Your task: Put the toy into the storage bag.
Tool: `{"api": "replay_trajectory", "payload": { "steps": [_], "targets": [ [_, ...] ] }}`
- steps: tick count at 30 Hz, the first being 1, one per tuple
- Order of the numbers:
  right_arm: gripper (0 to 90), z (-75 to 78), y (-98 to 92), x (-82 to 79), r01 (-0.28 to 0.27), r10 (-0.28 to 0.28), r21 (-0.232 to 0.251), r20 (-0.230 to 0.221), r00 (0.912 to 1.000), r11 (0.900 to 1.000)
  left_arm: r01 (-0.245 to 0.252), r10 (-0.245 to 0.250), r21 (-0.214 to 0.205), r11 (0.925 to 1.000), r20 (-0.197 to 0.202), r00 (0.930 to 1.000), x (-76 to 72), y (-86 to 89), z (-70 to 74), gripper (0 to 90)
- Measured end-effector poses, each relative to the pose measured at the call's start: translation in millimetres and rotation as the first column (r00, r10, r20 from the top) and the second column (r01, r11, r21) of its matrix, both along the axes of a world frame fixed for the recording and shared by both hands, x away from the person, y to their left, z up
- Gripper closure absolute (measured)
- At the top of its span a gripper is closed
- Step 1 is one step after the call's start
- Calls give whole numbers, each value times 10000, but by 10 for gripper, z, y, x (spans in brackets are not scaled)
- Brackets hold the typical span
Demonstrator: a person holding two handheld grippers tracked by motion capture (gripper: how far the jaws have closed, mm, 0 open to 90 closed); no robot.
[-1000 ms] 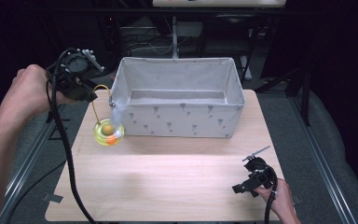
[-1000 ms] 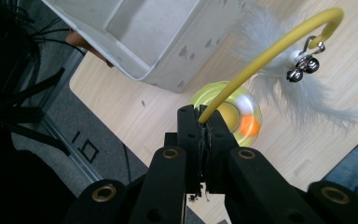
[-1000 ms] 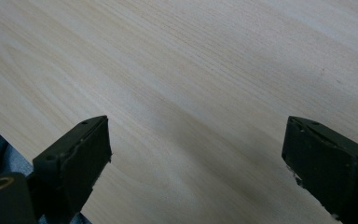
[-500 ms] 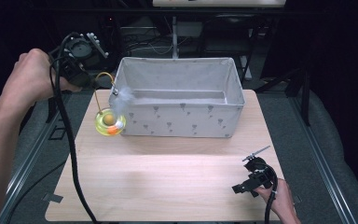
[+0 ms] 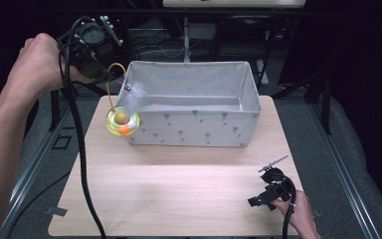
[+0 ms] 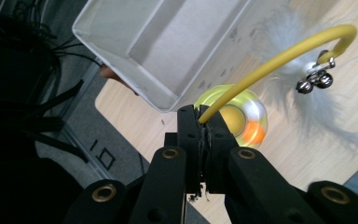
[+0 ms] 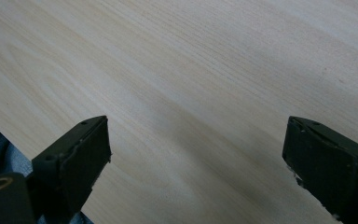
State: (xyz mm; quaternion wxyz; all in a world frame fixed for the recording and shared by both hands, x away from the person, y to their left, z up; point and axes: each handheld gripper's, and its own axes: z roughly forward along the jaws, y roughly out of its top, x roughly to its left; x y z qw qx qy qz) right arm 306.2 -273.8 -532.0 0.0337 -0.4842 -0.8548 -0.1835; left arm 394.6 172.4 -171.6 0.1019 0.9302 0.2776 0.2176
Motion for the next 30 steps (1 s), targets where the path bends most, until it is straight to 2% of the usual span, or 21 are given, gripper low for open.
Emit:
{"api": "replay_trajectory", "payload": {
  "steps": [2, 7, 8, 12, 13, 18, 20, 22, 30],
  "targets": [
    [74, -17, 10, -10, 158, -160, 111, 158, 9997, 9998, 15, -15, -3, 10000, 31, 10000, 25, -15, 28, 879],
    [74, -13, 10, -7, 99, -100, 89, 113, 9999, 9999, -75, 75, 29, 10000, 173, 9998, 97, -59, 109, 879],
    [74, -25, 25, -19, 330, -336, 340, 162, 9993, 9989, -107, 108, -31, 9999, 120, 9999, 109, -67, 126, 879],
    [74, -22, 18, -15, 241, -245, 320, 122, 9996, 9992, -194, 196, -57, 9998, 234, 9995, 156, -109, 199, 879],
    [74, -10, 4, -4, 32, -32, 29, 96, 9999, 10000, -194, 195, -28, 9998, 270, 9994, 167, -122, 218, 879],
    [74, -14, 18, -11, 171, -171, 237, -1, 9999, 9996, -124, 122, 48, 9999, 314, 9994, 229, -192, 300, 879],
    [74, -13, 16, -7, 112, -112, 92, 21, 9999, 9999, -159, 157, 66, 9999, 267, 9995, 266, -220, 317, 879],
    [74, -18, 22, -14, 250, -252, 286, 46, 9997, 9993, -129, 129, -1, 9999, 243, 9996, 307, -243, 332, 879],
    [74, -21, 21, -19, 314, -316, 287, 87, 9995, 9991, -283, 283, 42, 9996, -24, 9996, 484, -332, 343, 879]
  ]
}}
